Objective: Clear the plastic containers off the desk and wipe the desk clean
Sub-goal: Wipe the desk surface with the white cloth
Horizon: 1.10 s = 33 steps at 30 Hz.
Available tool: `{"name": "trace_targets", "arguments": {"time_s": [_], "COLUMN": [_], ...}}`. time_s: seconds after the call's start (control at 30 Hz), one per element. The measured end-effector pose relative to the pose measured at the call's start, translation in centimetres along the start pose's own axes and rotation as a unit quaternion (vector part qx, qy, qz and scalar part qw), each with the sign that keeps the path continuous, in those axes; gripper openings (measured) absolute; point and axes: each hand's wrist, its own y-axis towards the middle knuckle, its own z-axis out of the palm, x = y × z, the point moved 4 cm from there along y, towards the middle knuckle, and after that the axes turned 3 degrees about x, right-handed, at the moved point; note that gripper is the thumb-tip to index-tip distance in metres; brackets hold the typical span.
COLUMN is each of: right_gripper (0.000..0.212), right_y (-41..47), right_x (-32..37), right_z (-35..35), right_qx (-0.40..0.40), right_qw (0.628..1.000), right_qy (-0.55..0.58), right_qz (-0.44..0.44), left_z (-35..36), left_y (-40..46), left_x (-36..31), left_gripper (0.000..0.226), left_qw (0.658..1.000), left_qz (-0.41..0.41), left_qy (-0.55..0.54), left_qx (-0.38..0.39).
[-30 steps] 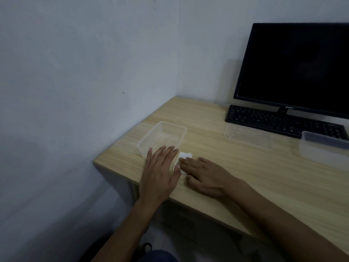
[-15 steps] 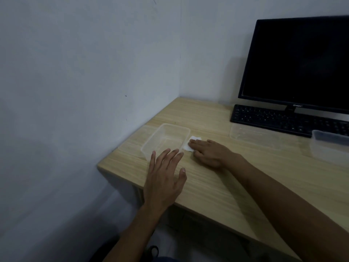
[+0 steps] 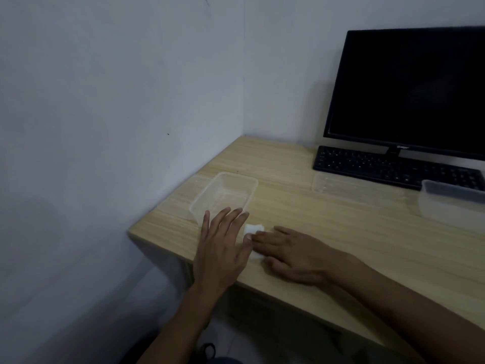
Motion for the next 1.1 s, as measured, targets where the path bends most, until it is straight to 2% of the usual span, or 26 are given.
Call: {"name": "trace_targets", "arguments": {"time_s": [0.2,0.43,0.57,0.63,0.73,0.77,0.9,1.1], "right_gripper": [0.059,0.063,0.063,0.071,0.099,0.098,0.07,0.073], "right_y": [0.6,-1.2,-5.1,-7.3,-9.4,-9.5,-6.2,-1.2], "right_x": [-4.7,0.1,0.5,-0.3,-1.4,-1.6,-1.4,-0.5], "right_z": [-0.2,1.3,1.6,1.6,1.4,1.4,0.9,0.4], "right_qx": [-0.031,-0.023,-0.014,-0.013,-0.018,-0.021,-0.037,-0.047], "right_qw": [0.988,0.994,0.992,0.987,0.979,0.977,0.977,0.977], "right_qy": [0.007,0.01,0.03,0.034,0.032,0.029,0.026,0.024], "right_qz": [0.151,0.102,0.124,0.156,0.201,0.209,0.211,0.208], "left_z": [-0.1,-0.3,-0.3,-0.2,-0.2,-0.1,-0.1,-0.2], "left_y": [0.0,0.0,0.0,0.0,-0.1,-0.1,-0.1,0.0], "left_x": [-0.1,-0.3,-0.2,-0.1,-0.1,-0.1,-0.1,-0.1], "left_gripper": [0.046,0.046,0.047,0.047,0.047,0.047,0.048,0.048], "left_qw": [1.0,1.0,1.0,1.0,1.0,1.0,1.0,1.0], "left_qz": [-0.004,-0.006,-0.005,-0.003,0.001,0.002,0.004,0.005], "left_qy": [-0.004,0.011,0.012,0.012,0.009,0.01,0.019,0.027], "left_qx": [-0.005,0.001,-0.002,-0.003,-0.009,-0.01,-0.004,0.011]}}
